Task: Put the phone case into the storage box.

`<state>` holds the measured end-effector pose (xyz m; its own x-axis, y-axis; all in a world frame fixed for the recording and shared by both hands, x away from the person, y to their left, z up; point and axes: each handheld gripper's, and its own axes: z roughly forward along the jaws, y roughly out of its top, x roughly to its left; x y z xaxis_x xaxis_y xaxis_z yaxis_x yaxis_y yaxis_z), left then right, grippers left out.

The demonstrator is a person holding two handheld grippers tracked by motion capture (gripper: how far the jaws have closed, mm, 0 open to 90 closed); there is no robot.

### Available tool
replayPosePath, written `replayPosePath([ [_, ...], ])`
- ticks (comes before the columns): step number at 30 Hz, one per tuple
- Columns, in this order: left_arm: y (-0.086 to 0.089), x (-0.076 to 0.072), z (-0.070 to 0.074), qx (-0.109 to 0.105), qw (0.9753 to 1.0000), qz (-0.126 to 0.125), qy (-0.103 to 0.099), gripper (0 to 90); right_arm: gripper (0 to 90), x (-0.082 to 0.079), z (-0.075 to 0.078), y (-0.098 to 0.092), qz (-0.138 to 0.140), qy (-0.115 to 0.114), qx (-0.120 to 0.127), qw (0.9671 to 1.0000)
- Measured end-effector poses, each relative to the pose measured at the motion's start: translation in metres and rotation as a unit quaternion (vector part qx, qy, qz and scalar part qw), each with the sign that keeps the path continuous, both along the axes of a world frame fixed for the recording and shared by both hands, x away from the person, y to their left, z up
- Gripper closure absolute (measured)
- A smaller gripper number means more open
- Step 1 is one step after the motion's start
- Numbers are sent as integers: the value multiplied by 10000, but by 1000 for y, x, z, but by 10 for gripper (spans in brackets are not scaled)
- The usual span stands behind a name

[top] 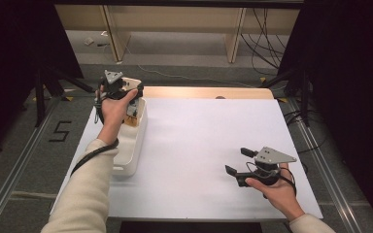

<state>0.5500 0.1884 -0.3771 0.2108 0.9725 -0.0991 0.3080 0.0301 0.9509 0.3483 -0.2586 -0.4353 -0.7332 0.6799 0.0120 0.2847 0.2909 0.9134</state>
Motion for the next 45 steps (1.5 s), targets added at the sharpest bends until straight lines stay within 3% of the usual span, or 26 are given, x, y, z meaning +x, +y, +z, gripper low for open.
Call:
replayPosePath([
  [45,-3,19,0,114,9999,-54,106,108,154,0,0,0,14,14,19,10000],
])
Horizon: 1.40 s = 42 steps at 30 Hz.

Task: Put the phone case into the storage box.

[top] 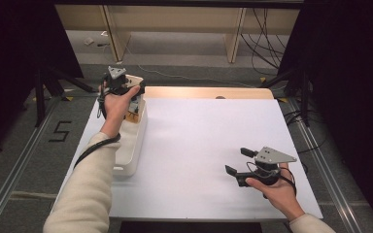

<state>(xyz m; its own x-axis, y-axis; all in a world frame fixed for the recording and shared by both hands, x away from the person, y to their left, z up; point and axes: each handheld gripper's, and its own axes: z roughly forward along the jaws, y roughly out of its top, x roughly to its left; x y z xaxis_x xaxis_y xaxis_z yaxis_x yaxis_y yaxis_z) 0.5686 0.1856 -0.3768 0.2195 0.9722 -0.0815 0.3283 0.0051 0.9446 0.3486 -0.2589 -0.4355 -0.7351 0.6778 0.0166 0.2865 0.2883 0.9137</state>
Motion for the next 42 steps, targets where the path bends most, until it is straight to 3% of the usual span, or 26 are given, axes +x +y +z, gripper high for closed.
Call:
replayPosePath([
  [42,0,13,0,31,10000,-27,49,108,154,0,-1,0,-1,22,10,10000],
])
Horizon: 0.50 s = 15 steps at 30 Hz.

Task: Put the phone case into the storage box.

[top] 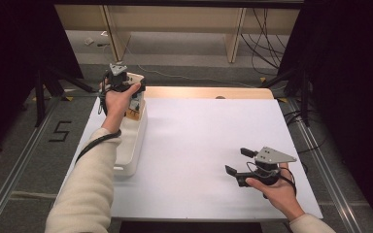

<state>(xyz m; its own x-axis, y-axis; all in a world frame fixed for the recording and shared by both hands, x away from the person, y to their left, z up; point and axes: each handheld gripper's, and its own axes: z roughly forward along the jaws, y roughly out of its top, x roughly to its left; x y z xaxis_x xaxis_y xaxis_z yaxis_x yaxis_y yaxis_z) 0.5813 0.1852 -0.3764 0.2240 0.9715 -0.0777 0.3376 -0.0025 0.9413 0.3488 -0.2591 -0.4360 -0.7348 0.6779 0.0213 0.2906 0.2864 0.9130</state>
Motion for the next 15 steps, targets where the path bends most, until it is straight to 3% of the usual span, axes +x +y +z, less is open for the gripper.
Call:
replayPosePath([
  [15,0,4,-6,-7,10000,15,87,108,154,0,0,0,5,8,-8,10000],
])
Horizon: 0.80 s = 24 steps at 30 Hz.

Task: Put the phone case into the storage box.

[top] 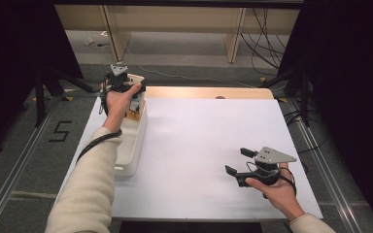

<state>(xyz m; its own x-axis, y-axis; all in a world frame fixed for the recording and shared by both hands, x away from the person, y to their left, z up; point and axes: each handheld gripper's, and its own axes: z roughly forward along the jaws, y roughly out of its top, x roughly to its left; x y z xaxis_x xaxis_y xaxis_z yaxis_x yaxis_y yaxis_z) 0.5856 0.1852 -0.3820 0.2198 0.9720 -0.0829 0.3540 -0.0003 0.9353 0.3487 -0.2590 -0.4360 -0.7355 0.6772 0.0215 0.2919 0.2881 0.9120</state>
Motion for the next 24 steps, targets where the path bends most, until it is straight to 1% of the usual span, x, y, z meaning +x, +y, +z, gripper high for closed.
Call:
replayPosePath([
  [11,0,2,-2,1,10000,-21,64,108,154,0,0,0,7,-1,6,10000],
  [16,0,3,-4,37,9999,-37,115,107,154,0,0,0,5,-9,8,10000],
  [24,1,5,-5,-17,9998,-11,174,108,154,0,0,0,10,2,8,10000],
])
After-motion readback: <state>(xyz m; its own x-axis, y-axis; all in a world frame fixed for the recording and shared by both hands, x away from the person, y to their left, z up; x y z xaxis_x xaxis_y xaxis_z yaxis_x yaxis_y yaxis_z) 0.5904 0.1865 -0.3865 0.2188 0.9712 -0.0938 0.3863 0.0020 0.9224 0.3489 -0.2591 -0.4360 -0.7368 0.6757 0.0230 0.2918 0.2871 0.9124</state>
